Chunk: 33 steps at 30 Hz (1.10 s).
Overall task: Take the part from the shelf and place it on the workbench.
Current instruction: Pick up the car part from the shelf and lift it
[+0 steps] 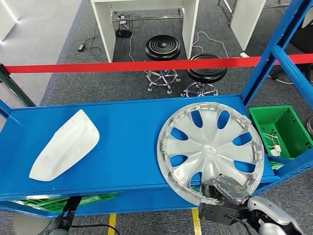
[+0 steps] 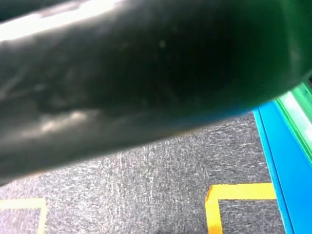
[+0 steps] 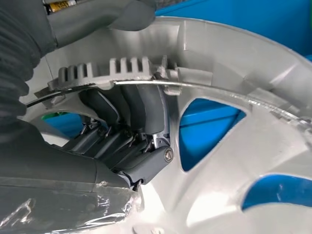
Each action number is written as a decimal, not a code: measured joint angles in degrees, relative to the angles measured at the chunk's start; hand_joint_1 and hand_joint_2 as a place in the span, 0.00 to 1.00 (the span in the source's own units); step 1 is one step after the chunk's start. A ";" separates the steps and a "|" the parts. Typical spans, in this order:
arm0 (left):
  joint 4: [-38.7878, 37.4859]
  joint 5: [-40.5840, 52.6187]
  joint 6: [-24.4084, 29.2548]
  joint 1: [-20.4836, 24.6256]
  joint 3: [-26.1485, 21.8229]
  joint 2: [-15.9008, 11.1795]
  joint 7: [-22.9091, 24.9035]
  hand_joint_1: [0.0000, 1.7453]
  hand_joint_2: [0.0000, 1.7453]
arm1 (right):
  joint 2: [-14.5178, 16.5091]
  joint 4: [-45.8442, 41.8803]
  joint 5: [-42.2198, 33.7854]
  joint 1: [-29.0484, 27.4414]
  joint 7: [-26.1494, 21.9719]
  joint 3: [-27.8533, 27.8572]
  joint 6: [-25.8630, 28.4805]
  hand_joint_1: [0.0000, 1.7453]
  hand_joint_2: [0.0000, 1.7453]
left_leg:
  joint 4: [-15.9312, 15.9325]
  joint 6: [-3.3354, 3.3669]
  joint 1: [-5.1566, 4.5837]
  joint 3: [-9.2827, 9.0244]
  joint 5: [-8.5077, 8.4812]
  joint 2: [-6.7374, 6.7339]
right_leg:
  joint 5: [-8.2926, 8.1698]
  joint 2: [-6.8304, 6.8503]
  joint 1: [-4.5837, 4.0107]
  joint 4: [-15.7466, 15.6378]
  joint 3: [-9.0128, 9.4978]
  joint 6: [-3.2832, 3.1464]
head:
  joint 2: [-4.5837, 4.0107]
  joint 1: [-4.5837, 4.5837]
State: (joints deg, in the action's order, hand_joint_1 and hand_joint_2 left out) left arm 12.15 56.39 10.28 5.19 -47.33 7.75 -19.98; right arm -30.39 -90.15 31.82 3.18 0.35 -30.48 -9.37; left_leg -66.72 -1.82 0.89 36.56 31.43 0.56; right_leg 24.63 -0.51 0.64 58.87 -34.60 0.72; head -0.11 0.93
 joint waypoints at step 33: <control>-0.01 0.69 -0.06 -0.16 -0.25 0.00 -0.01 0.00 0.00 | 4.69 -10.22 10.12 -2.67 -7.96 2.04 10.68 1.00 1.00 | -7.36 0.08 -0.04 4.19 1.84 0.00 | 0.33 -0.02 -0.09 0.76 -0.60 -0.23 | 0.00 -0.16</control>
State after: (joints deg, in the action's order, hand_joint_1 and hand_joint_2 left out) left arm 12.14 57.08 10.22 5.03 -47.58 7.75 -19.99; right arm -25.70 -100.37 41.94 0.51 -7.61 -28.44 1.31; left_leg -74.08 -1.74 0.85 40.75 33.28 0.56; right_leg 24.95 -0.53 0.55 59.63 -35.21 0.49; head -0.11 0.78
